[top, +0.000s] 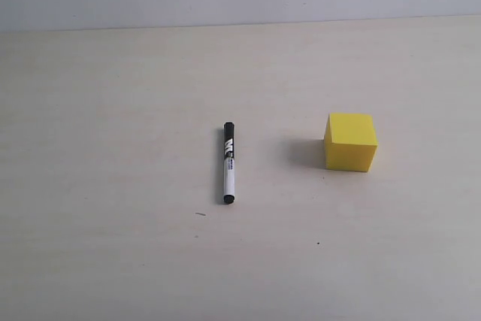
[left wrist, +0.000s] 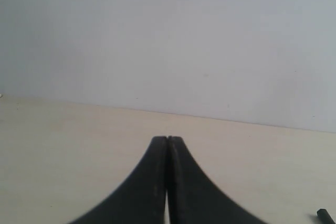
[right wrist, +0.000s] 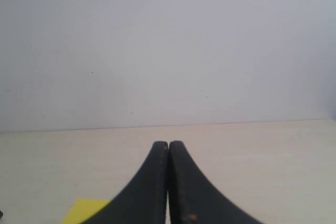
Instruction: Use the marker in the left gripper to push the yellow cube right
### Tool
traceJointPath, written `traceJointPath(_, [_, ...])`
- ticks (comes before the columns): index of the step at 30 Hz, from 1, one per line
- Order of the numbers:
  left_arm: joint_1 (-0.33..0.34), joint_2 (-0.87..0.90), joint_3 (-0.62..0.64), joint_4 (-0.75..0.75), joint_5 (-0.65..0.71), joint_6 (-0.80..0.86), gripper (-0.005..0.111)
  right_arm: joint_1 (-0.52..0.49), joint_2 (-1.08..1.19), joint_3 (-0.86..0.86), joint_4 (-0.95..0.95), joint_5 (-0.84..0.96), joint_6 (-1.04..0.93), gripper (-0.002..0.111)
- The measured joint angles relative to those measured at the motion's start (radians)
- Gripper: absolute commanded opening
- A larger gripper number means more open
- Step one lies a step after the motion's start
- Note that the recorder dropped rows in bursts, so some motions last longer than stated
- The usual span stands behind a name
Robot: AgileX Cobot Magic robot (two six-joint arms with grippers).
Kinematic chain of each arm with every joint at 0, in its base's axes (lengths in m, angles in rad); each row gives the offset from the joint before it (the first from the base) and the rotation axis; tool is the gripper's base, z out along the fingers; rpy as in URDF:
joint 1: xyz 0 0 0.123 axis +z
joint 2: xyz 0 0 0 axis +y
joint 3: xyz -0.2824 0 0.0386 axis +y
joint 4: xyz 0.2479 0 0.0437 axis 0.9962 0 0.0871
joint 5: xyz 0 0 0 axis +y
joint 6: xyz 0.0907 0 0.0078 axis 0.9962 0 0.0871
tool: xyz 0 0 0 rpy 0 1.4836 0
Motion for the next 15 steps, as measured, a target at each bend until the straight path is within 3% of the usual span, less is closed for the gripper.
traceJointPath(5, [0.000,0.000,0.000,0.159,0.006,-0.160,0.000,0.000,0.000,0.000,0.000,0.000,0.000,0.000])
traceJointPath(15, [0.001,0.000,0.000,0.203,0.023,-0.195,0.000,0.000,0.000,0.000,0.000,0.000,0.000,0.000])
